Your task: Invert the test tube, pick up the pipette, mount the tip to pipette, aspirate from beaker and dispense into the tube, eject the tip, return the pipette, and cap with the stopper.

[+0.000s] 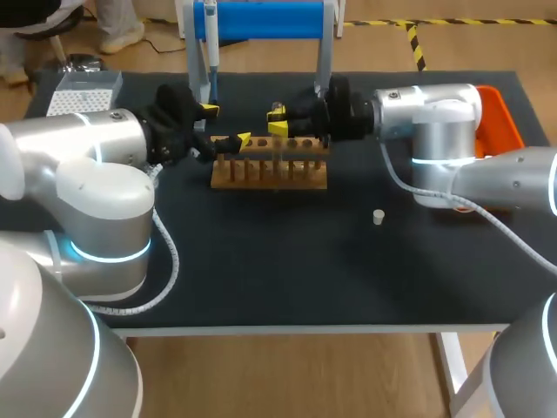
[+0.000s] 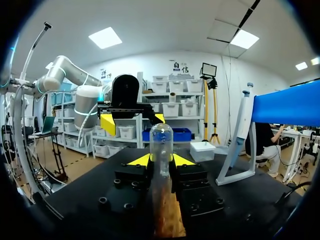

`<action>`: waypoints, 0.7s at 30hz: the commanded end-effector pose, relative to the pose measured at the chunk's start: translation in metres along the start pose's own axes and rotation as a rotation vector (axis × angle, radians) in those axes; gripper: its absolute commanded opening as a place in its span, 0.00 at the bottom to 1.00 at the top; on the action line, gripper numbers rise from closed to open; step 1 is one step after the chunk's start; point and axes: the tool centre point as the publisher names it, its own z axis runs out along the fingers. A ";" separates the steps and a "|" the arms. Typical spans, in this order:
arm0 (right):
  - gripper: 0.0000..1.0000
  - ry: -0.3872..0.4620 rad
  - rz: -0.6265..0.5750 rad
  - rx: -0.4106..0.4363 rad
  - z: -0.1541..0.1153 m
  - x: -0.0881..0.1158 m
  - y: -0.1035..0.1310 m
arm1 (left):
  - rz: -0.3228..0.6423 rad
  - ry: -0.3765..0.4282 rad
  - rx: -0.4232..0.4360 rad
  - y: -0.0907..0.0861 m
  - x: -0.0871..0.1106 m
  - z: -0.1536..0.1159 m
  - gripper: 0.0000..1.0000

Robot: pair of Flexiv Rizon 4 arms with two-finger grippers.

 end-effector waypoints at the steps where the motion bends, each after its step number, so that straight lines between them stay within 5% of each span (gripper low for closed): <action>1: 0.00 0.000 -0.004 0.001 -0.002 0.003 0.004 | 0.001 0.003 0.006 0.002 -0.001 0.000 1.00; 21: 0.00 0.002 -0.014 -0.007 -0.003 0.003 0.033 | 0.001 0.003 0.006 0.002 -0.001 0.000 1.00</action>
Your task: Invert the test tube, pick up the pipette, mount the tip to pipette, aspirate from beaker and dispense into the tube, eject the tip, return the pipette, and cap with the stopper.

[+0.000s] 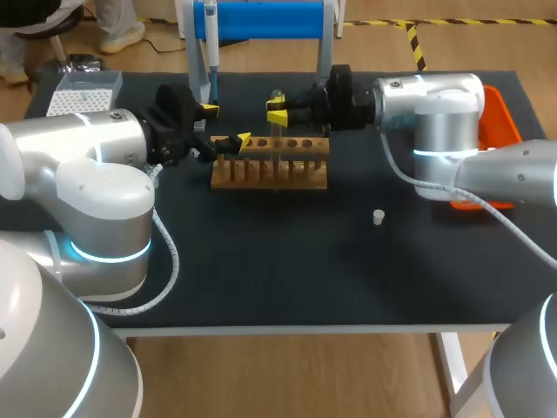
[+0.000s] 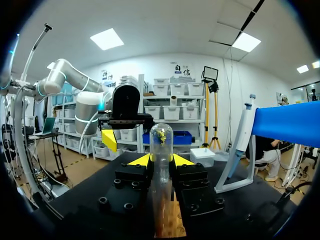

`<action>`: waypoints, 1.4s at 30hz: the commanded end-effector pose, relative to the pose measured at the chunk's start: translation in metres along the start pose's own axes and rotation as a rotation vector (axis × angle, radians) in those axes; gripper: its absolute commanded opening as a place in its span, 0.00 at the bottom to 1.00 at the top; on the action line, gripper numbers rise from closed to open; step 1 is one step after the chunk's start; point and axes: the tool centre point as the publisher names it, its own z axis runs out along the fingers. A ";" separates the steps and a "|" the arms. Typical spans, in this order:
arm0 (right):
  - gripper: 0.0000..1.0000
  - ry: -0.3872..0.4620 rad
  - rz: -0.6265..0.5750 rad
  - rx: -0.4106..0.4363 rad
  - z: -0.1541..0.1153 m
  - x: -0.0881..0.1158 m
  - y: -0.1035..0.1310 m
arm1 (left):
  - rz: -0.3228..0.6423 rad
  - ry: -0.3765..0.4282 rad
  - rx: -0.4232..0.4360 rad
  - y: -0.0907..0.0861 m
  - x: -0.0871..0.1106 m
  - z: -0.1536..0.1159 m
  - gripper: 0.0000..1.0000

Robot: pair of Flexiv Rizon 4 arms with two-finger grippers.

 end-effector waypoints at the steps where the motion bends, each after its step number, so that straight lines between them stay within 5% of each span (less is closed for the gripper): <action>1: 0.00 -0.003 0.001 0.006 -0.003 0.003 0.007 | 0.001 0.003 0.006 0.002 -0.001 0.000 1.00; 42: 0.00 -0.017 -0.059 0.010 -0.023 0.031 0.081 | 0.001 0.003 0.006 0.002 -0.001 0.000 1.00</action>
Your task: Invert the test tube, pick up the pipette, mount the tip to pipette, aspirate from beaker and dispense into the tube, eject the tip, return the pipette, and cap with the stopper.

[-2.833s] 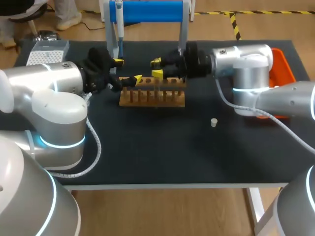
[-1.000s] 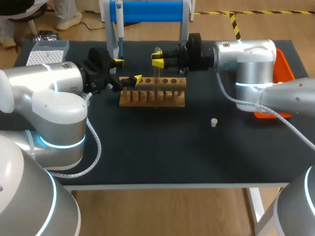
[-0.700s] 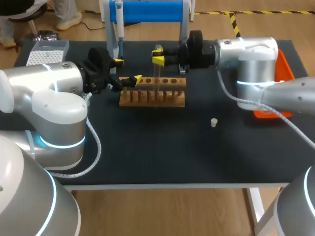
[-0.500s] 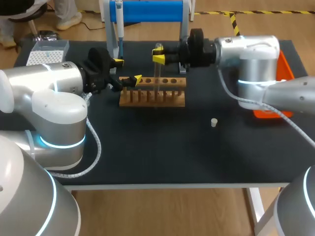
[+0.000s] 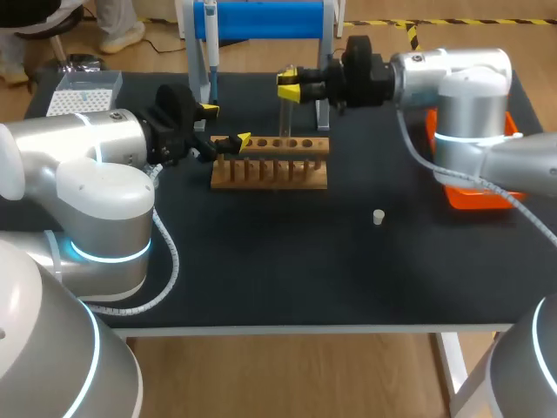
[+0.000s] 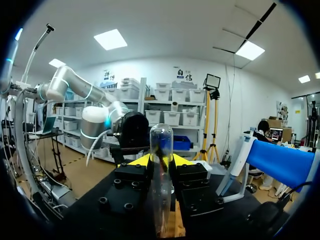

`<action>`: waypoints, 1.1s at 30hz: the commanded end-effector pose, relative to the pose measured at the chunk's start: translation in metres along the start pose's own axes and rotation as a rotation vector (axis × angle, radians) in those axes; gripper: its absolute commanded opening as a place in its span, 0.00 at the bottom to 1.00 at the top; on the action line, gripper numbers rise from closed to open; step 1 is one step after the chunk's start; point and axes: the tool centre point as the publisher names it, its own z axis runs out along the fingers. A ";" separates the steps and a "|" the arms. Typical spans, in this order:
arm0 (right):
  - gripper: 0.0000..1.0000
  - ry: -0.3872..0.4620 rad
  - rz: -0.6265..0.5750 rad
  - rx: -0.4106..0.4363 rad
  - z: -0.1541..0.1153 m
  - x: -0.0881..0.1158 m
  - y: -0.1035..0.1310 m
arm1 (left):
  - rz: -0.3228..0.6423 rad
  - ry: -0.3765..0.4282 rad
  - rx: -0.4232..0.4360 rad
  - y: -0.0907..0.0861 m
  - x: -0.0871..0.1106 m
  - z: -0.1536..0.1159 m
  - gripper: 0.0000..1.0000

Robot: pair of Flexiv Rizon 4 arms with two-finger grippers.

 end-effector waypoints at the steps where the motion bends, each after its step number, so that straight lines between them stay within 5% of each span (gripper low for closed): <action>1: 0.00 -0.010 0.001 0.015 -0.007 0.007 0.008 | 0.001 0.003 0.006 0.002 -0.001 0.000 1.00; 22: 0.00 -0.010 0.001 0.015 -0.007 0.007 0.008 | 0.001 0.003 0.006 0.002 -0.001 0.000 1.00; 33: 0.00 -0.010 0.566 0.062 -0.012 -0.009 0.014 | 0.001 0.003 0.006 0.002 -0.001 0.000 1.00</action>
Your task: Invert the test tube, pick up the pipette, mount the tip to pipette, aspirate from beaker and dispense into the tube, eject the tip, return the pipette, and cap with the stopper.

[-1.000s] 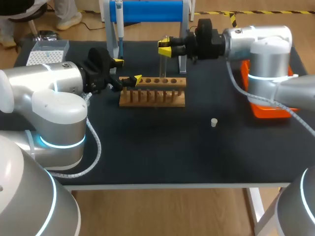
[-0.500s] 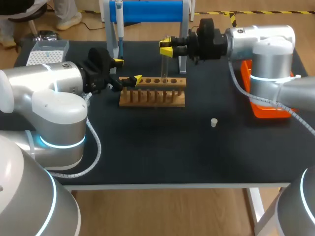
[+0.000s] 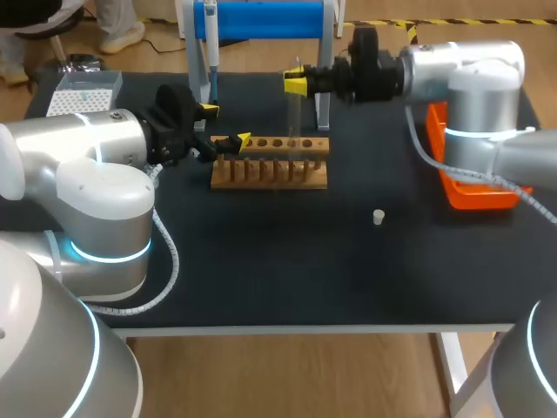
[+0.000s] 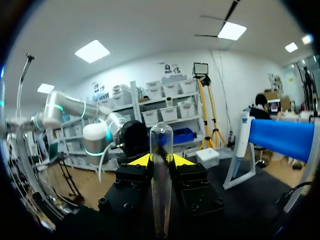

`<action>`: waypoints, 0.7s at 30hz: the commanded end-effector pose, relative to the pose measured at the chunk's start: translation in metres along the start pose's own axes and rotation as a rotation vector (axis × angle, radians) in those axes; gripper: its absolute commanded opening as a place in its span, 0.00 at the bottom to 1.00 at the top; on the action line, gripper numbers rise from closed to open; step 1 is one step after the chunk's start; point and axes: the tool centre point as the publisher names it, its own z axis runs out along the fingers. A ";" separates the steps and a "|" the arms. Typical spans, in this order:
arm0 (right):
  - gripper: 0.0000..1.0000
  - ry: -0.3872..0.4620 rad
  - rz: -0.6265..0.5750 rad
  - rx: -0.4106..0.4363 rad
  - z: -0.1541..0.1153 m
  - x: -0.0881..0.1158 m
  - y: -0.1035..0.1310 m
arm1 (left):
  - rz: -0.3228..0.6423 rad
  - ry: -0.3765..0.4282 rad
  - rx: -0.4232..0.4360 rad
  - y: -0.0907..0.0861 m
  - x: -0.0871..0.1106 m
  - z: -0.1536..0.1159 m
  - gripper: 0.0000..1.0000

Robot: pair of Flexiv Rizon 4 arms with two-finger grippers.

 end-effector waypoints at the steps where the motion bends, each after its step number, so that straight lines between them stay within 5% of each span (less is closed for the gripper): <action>1: 0.00 0.020 0.331 0.041 -0.002 -0.011 0.009 | 0.001 0.003 0.006 0.002 -0.001 0.000 1.00; 11: 0.00 0.062 0.761 0.055 -0.004 -0.028 0.009 | 0.001 0.003 0.006 0.002 -0.001 0.000 1.00; 21: 0.00 0.060 0.971 0.070 -0.004 -0.038 0.006 | 0.001 0.003 0.006 0.002 -0.001 0.000 1.00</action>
